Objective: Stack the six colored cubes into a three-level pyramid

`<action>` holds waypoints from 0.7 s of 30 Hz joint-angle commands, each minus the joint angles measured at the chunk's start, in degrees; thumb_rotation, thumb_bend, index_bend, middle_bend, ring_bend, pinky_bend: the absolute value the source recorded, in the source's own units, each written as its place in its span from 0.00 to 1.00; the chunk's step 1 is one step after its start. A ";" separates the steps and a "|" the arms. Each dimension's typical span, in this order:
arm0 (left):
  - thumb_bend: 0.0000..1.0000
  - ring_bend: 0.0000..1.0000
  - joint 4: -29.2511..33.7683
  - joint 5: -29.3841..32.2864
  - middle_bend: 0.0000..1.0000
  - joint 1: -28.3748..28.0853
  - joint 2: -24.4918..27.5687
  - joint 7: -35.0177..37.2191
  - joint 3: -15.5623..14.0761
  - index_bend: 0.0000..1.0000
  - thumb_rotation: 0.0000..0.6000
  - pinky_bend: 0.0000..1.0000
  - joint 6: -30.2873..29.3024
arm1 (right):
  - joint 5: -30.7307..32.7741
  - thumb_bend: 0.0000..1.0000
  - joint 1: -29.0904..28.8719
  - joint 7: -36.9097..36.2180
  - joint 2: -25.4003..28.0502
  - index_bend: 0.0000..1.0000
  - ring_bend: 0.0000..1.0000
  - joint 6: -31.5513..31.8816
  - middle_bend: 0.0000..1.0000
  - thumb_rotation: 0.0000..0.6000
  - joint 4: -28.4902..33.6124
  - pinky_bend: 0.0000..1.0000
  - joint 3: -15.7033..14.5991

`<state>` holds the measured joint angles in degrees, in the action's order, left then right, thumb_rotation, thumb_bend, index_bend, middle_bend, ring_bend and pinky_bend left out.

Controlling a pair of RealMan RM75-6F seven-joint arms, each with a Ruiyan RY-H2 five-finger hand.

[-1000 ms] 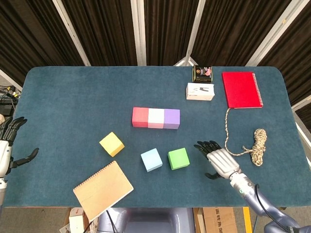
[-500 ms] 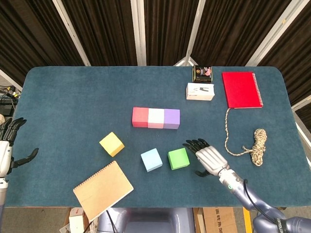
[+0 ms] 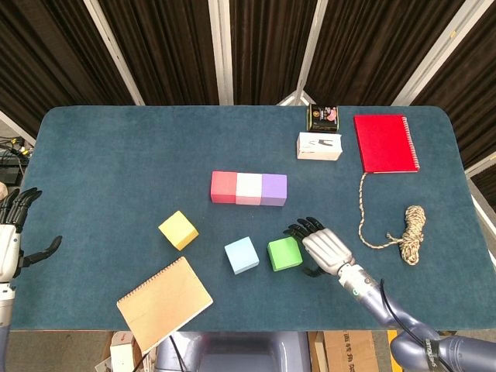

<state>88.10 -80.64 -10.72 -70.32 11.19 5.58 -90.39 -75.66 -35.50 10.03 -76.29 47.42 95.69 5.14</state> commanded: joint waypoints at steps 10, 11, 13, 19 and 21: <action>0.31 0.00 0.42 0.56 0.09 0.34 -0.58 -0.46 1.02 0.13 1.00 0.00 1.16 | -0.16 0.27 -1.02 -1.23 -0.84 0.22 0.02 -0.29 0.19 1.00 -1.23 0.00 -0.34; 0.31 0.00 0.43 0.60 0.09 0.39 -0.64 -0.57 1.13 0.13 1.00 0.00 1.18 | -0.10 0.27 -1.16 -1.25 -0.90 0.22 0.02 -0.38 0.20 1.00 -1.33 0.00 -0.35; 0.31 0.00 0.53 0.68 0.09 0.49 -0.70 -0.54 1.29 0.13 1.00 0.00 1.26 | 0.03 0.27 -1.40 -1.16 -1.05 0.22 0.02 -0.51 0.20 1.00 -1.47 0.00 -0.35; 0.31 0.00 0.73 0.70 0.09 0.69 -0.79 -0.49 1.60 0.13 1.00 0.00 1.64 | 0.62 0.27 -2.18 -0.57 -1.33 0.23 0.03 -1.18 0.21 1.00 -1.40 0.00 -0.46; 0.31 0.00 0.78 0.79 0.09 0.73 -0.87 -0.47 1.81 0.13 1.00 0.00 1.77 | 1.43 0.27 -2.63 0.04 -1.22 0.23 0.03 -1.73 0.21 1.00 -1.10 0.00 -0.41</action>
<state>88.86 -79.88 -10.01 -71.17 10.71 7.35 -88.65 -74.58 -37.89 9.77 -77.57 45.98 94.41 4.71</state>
